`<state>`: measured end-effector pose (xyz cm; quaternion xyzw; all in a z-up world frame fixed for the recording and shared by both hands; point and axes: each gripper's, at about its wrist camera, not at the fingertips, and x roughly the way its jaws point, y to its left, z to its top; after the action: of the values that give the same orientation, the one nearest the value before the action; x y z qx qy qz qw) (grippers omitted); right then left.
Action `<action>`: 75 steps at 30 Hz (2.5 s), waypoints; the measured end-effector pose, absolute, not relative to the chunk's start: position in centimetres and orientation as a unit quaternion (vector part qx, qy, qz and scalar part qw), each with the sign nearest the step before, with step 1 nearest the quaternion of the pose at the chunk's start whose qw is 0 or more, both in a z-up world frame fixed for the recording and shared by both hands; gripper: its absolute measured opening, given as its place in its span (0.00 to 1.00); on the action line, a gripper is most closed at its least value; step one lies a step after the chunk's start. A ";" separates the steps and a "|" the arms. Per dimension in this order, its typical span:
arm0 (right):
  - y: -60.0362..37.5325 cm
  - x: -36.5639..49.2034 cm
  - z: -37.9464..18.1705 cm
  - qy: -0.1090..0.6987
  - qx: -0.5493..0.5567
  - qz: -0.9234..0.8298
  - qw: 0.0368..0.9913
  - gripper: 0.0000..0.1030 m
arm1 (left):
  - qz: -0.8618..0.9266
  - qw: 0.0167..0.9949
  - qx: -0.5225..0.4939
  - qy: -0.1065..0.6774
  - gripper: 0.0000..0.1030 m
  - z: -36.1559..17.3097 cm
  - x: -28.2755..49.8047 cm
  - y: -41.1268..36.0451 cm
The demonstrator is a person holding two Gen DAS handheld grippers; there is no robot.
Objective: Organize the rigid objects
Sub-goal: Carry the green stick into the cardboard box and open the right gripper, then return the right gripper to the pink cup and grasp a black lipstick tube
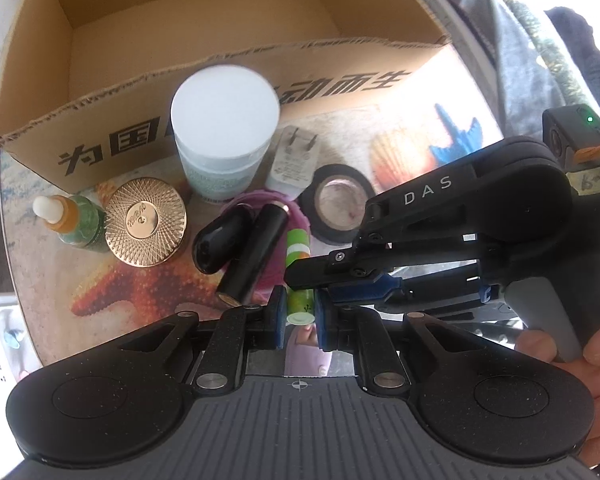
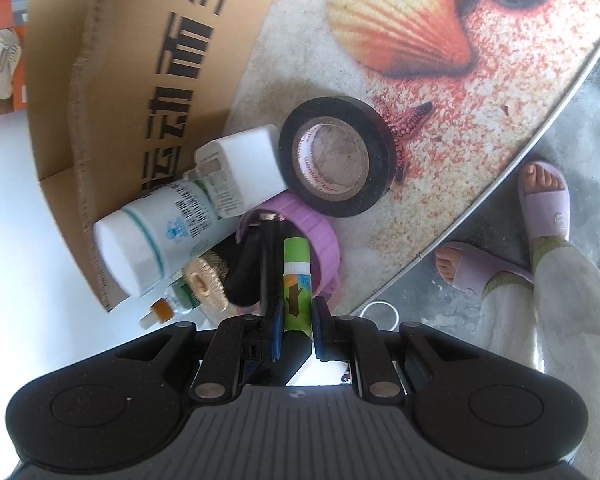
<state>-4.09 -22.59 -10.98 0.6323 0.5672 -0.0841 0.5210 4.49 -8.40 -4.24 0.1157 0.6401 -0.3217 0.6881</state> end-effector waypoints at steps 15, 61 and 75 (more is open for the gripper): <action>-19.6 5.9 3.8 0.494 0.536 0.049 0.683 0.16 | -0.294 0.802 0.092 0.512 0.13 8.7 9.3 -4.7; -20.8 25.4 -1.3 0.511 0.514 0.080 0.685 0.21 | -0.219 0.828 0.004 0.517 0.29 5.7 20.7 -1.8; -23.2 4.8 8.5 0.473 0.510 0.030 0.718 0.21 | -0.258 0.785 -0.100 0.553 0.35 8.4 13.7 2.1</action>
<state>4.81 -23.23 8.55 0.5095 0.4732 0.0303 0.7180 13.69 2.08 8.41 -0.1003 0.5534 -0.2585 0.7854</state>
